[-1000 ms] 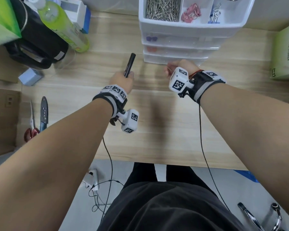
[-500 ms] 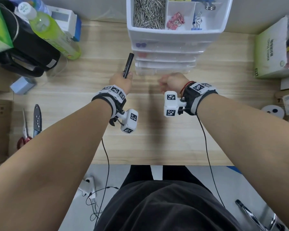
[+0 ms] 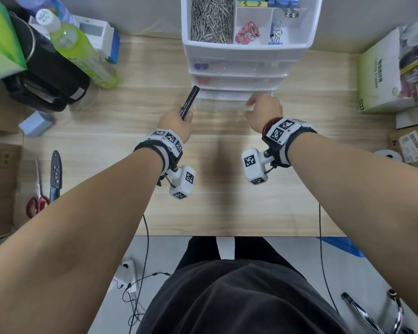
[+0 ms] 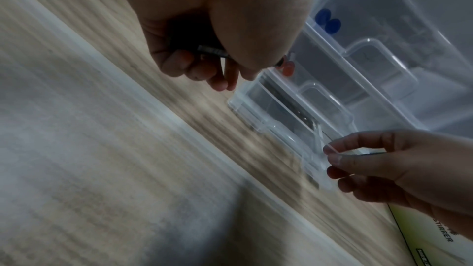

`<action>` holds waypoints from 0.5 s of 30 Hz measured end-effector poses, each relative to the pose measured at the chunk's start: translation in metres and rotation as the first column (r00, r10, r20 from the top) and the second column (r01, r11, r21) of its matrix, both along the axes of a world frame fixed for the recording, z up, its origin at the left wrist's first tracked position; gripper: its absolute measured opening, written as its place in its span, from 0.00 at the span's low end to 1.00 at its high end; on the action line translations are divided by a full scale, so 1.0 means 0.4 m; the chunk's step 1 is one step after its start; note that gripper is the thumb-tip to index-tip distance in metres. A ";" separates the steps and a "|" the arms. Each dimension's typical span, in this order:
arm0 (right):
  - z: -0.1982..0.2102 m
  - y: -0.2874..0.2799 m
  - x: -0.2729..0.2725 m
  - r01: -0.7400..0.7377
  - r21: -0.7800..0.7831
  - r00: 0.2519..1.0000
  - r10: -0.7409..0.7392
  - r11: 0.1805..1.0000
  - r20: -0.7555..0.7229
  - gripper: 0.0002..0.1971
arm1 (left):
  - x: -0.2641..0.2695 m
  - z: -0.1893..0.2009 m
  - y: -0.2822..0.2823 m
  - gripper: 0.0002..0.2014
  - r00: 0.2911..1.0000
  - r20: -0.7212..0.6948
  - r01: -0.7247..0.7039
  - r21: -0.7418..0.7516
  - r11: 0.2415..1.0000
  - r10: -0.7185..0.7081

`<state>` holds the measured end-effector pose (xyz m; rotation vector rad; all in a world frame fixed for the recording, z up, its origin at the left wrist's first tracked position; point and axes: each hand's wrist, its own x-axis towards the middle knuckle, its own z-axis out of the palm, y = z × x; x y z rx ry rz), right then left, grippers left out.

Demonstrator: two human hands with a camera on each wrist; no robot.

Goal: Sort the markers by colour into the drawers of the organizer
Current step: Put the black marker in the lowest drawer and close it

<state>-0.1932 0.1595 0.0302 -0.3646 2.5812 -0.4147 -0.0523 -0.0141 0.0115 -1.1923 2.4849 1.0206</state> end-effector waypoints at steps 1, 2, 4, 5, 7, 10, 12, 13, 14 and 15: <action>0.002 -0.002 0.001 -0.007 -0.003 1.000 0.007 1.000 -0.009 0.11 | 0.002 0.004 0.002 0.16 1.000 -0.015 0.006 -0.007 1.000 -0.006; 0.007 -0.002 0.002 -0.013 -0.001 1.000 0.013 1.000 -0.009 0.09 | 0.002 0.008 0.003 0.16 1.000 -0.025 0.018 -0.019 1.000 -0.019; 0.011 0.002 0.006 -0.024 0.010 1.000 0.024 1.000 0.018 0.08 | 0.000 0.016 0.005 0.16 0.998 -0.014 0.056 -0.057 0.997 -0.056; 0.011 0.006 0.008 -0.025 0.020 0.999 0.025 0.999 0.039 0.09 | -0.001 0.020 0.007 0.16 0.997 0.001 0.079 -0.073 0.994 -0.079; 0.015 0.017 0.015 -0.037 0.041 0.998 0.034 0.998 0.059 0.10 | -0.002 0.026 0.014 0.16 0.992 0.029 0.125 -0.095 0.988 -0.123; 0.019 0.034 0.026 -0.080 0.075 0.993 0.073 0.994 0.092 0.09 | -0.011 0.036 0.030 0.16 0.982 0.049 0.186 -0.089 0.979 -0.182; 0.023 0.043 0.032 -0.108 0.102 0.988 0.095 0.989 0.122 0.09 | -0.023 0.049 0.039 0.17 0.976 0.069 0.214 -0.077 0.974 -0.209; 0.025 0.047 0.034 -0.117 0.112 0.986 0.102 0.987 0.135 0.09 | -0.031 0.053 0.044 0.17 0.971 0.081 0.229 -0.074 0.971 -0.223; 0.028 0.051 0.035 -0.126 0.124 0.983 0.107 0.984 0.149 0.09 | -0.038 0.055 0.048 0.18 0.967 0.094 0.244 -0.070 0.967 -0.237; 0.029 0.052 0.036 -0.138 0.133 0.980 0.115 0.981 0.164 0.09 | -0.042 0.057 0.051 0.18 0.963 0.106 0.253 -0.065 0.965 -0.246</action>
